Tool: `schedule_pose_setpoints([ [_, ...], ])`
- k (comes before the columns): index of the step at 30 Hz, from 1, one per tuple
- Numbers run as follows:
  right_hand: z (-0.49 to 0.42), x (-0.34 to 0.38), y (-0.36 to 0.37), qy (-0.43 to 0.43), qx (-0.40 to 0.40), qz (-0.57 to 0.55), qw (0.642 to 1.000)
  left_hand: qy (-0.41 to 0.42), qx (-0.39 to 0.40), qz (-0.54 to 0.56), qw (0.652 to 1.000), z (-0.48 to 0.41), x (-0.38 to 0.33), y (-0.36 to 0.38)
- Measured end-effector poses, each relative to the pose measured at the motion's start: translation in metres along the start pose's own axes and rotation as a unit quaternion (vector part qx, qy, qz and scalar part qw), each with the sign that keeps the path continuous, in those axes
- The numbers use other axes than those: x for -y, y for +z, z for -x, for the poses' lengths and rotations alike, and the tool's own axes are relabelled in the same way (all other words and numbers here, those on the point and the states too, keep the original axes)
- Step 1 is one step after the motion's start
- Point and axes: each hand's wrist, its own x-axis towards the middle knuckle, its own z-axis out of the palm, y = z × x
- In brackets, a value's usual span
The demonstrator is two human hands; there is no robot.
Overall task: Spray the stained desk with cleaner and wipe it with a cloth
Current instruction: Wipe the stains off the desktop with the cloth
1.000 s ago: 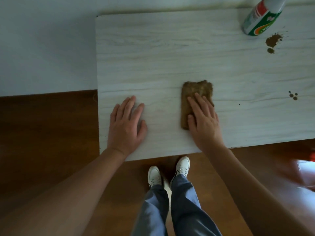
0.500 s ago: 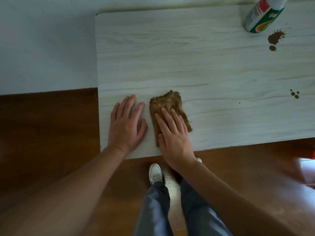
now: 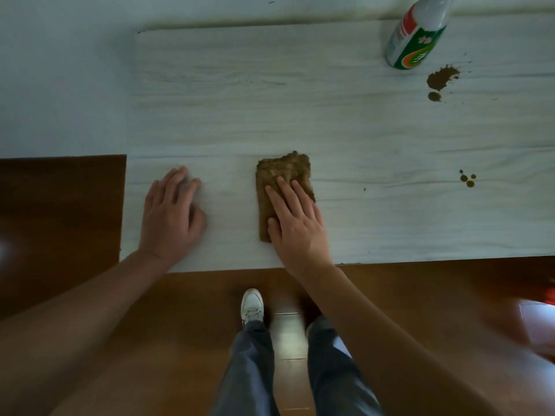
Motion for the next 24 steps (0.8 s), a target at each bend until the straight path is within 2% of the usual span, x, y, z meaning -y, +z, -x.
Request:
schedule_pose_setpoints([
  [3, 0.004, -0.061, -0.03, 0.04, -0.019, 0.01, 0.999, -0.085, -0.02, 0.035, 0.996, -0.01, -0.05, 0.004],
  [8, 0.015, -0.153, -0.077, 0.089, -0.03, 0.027, 0.995, -0.008, -0.012, 0.053, 0.998, -0.04, -0.157, 0.03],
  [12, 0.026, -0.196, -0.1, 0.106, -0.043, 0.031, 0.993, 0.016, -0.008, 0.068, 0.998, -0.068, -0.227, 0.047],
  [17, 0.022, -0.214, -0.105, 0.148, -0.059, 0.015, 0.987, 0.013, 0.018, 0.053, 0.998, -0.1, -0.275, 0.063],
  [24, 0.023, -0.214, -0.094, 0.132, -0.091, -0.001, 0.987, -0.006, 0.007, 0.02, 1.0, -0.102, -0.281, 0.075],
])
